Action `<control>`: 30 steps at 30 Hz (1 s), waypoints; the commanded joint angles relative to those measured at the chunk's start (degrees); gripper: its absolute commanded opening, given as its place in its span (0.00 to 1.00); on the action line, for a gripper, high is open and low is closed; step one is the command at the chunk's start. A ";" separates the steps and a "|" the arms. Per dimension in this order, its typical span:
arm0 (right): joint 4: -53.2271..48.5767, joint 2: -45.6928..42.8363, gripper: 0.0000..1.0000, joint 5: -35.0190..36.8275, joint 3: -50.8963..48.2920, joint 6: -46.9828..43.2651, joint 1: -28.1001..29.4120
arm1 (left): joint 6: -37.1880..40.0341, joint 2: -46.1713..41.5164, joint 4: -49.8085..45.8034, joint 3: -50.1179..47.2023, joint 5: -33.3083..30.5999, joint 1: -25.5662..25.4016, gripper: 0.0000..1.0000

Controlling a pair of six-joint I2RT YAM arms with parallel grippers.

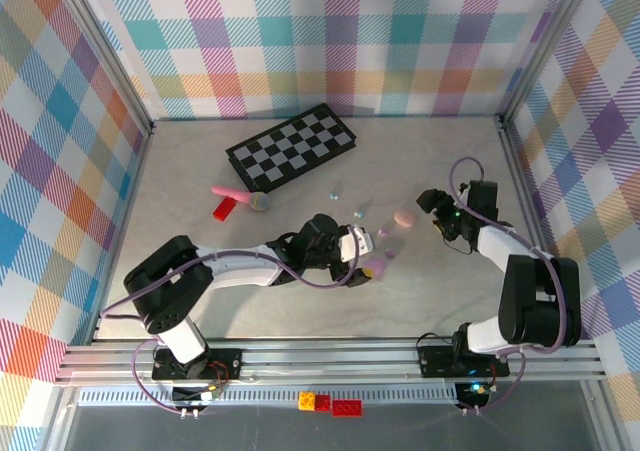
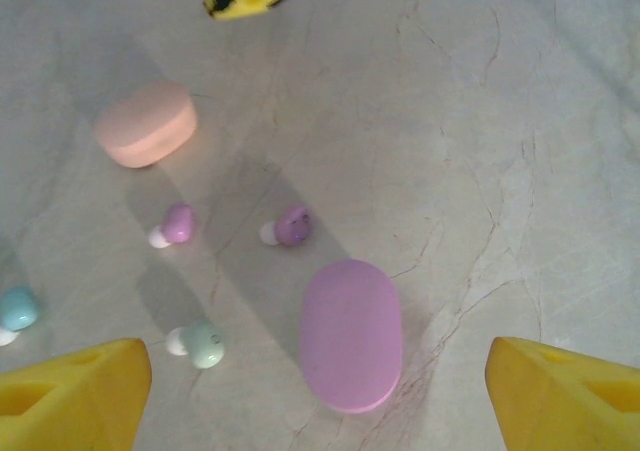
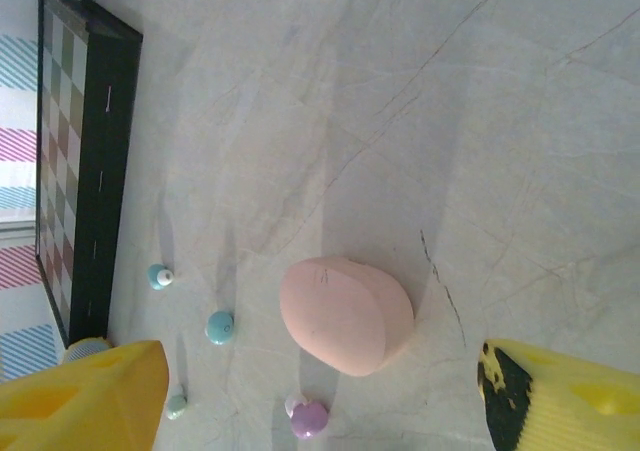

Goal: Insert wireless bluetooth earbuds into charging case

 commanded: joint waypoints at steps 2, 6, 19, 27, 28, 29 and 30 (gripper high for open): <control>-5.13 -4.03 0.81 1.68 -1.70 -3.77 -0.21 | 1.18 3.73 -4.53 3.68 -2.03 -1.73 0.86; -7.20 -7.03 0.80 0.80 -1.24 -4.72 -0.18 | 0.52 6.82 -5.44 5.74 -2.23 -2.19 0.85; -12.90 -14.00 0.80 2.35 -0.16 -7.83 -0.18 | -1.66 14.80 -6.44 9.58 -2.88 -2.27 0.69; -13.39 -14.53 0.79 2.49 -0.47 -8.52 -0.19 | -2.18 16.45 -6.44 10.53 -2.97 -2.27 0.48; -13.50 -14.70 0.79 2.49 -0.47 -8.57 -0.16 | -2.18 16.45 -6.44 10.62 -2.90 -2.27 0.45; -13.61 -14.88 0.79 2.40 -0.40 -8.56 -0.18 | -2.23 16.39 -6.36 10.67 -2.89 -2.27 0.42; -13.81 -15.10 0.79 2.40 -0.34 -8.49 -0.20 | -2.27 16.30 -6.31 10.62 -2.90 -2.27 0.40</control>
